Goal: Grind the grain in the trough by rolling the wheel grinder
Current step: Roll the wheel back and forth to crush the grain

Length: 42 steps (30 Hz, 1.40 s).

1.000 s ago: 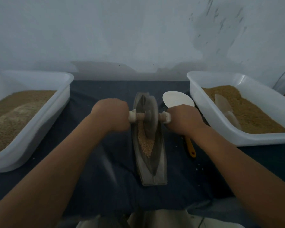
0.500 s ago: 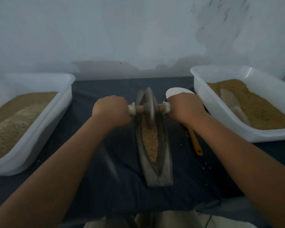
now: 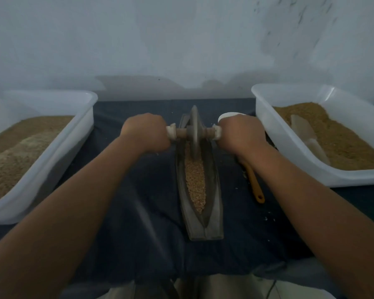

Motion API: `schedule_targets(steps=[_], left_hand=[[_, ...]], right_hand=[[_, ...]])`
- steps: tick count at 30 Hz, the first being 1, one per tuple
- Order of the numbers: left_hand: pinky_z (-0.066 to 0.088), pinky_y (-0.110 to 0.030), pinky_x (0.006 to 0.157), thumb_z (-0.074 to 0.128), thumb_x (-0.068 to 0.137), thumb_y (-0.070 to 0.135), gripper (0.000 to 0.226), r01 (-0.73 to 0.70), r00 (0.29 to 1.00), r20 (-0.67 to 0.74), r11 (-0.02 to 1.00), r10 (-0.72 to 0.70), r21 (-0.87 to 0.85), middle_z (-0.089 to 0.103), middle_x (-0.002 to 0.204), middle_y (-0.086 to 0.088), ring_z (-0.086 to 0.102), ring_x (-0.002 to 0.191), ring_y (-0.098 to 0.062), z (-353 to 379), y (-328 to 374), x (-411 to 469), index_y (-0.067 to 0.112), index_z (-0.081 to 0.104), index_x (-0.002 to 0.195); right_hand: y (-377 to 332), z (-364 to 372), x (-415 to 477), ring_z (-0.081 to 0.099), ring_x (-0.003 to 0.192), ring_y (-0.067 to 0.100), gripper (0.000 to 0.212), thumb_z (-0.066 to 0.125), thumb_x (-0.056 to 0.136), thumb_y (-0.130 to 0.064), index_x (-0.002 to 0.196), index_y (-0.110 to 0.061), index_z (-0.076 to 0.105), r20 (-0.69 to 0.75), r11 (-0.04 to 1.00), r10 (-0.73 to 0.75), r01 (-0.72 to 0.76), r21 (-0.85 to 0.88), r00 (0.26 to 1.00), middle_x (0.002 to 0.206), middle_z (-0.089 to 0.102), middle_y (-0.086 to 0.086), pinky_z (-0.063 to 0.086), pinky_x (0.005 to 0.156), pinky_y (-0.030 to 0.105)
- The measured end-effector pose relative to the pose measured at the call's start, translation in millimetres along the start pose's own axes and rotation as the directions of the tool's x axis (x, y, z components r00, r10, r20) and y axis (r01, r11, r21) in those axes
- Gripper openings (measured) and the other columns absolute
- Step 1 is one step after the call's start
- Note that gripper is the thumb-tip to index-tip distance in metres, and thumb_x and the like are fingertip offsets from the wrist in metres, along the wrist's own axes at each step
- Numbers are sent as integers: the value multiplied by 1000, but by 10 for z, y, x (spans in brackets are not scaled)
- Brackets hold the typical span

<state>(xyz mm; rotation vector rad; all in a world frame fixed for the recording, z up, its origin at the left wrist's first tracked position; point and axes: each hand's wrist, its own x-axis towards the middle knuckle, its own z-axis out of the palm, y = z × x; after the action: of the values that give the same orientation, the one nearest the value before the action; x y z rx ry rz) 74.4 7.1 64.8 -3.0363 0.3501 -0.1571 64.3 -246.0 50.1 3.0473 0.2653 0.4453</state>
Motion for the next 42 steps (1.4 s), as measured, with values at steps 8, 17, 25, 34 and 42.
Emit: schedule_targets(steps=[8,17,25,34,42], left_hand=[[34,-23,44,53,67,47,25,-240,963,111,968,247,-72,54,52,8,51,47,-4,151,-73,-839,23,55,59],[51,-34,64,62,84,47,30,-21,997,-78,999,25,46,58,71,4,59,67,-23,-11,88,-140,23,52,68],[31,-23,47,54,68,49,24,-236,971,28,971,237,-41,53,55,10,50,50,-7,166,-56,-958,26,52,61],[51,-34,65,56,82,46,28,-9,995,-104,1000,9,4,64,76,4,64,70,-26,111,26,-183,22,56,69],[28,-22,45,56,71,52,27,-199,980,-37,979,198,-36,50,53,12,44,47,-4,298,-115,-992,28,50,61]], right_hand=[[122,-231,-849,51,52,1,30,63,88,-49,63,-34,56,433,993,-121,108,54,893,59,56,-10,28,47,18],[28,33,-94,60,68,20,35,57,95,-45,66,-26,52,24,1000,17,-17,18,1000,68,58,-4,58,73,40],[135,-130,-986,45,45,0,34,42,73,-62,55,-34,47,193,986,-153,136,97,969,50,47,-12,28,42,23],[-26,12,-136,61,70,22,33,61,95,-36,67,-28,45,-22,1000,-7,7,2,1000,72,58,-4,57,71,39],[118,-215,-956,37,49,3,33,42,77,-62,60,-34,43,246,988,-149,154,-3,958,56,46,-10,25,46,24]])
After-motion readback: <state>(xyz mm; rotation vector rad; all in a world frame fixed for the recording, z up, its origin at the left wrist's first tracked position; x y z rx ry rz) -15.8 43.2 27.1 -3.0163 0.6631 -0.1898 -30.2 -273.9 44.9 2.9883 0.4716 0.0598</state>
